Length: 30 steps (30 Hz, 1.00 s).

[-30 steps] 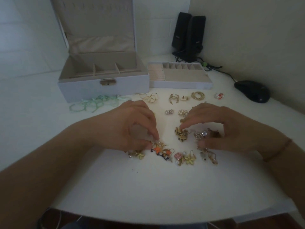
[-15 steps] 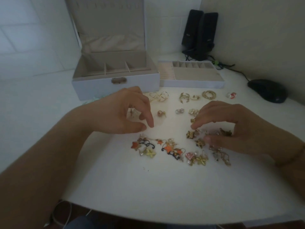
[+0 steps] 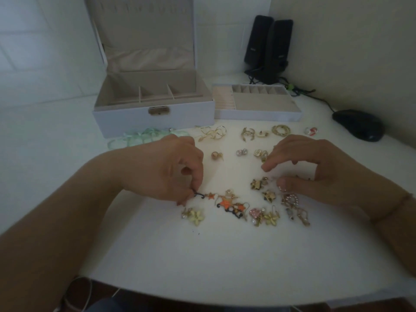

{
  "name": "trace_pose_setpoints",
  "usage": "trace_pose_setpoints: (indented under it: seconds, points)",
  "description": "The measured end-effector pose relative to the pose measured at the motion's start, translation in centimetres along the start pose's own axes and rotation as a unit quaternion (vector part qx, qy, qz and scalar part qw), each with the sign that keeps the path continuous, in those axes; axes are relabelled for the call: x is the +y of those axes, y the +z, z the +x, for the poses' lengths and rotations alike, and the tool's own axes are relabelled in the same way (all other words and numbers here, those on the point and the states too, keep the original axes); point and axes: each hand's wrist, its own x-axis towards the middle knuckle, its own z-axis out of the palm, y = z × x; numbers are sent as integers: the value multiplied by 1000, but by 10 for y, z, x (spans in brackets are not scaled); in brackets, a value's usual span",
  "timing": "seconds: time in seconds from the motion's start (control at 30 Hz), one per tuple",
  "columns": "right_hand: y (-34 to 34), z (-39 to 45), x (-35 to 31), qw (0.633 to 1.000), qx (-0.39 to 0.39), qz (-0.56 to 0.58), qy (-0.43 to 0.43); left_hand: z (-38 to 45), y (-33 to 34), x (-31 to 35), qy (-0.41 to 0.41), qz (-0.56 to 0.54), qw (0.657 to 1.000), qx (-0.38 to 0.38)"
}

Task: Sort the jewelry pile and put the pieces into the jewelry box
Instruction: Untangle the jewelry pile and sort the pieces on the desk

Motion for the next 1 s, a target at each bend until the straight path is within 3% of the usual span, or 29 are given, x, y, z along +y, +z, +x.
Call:
trace_pose_setpoints:
  seconds: [0.23, 0.37, 0.47, 0.57, 0.7, 0.87, 1.0]
  points:
    - [5, 2, -4, 999, -18, 21, -25, 4, 2, 7, 50, -39, 996, 58]
    - [7, 3, -5, 996, -55, 56, -50, 5, 3, 7, 69, -59, 995, 49]
    - [-1, 1, -5, 995, -18, 91, -34, 5, 4, 8, 72, -70, 995, 25]
    - [-9, -2, 1, 999, 42, 20, 2, 6, 7, 7, 77, -68, 995, 19]
    - [-22, -9, 11, 997, 60, -15, 46, 8, 11, 5, 85, -61, 994, 25]
    - [-23, -14, 14, 995, -60, -15, 76, 14, 21, 7, 96, -31, 992, 74]
    - [-26, -15, 13, 994, -79, -10, 78, 18, 27, 9, 105, -17, 987, 116]
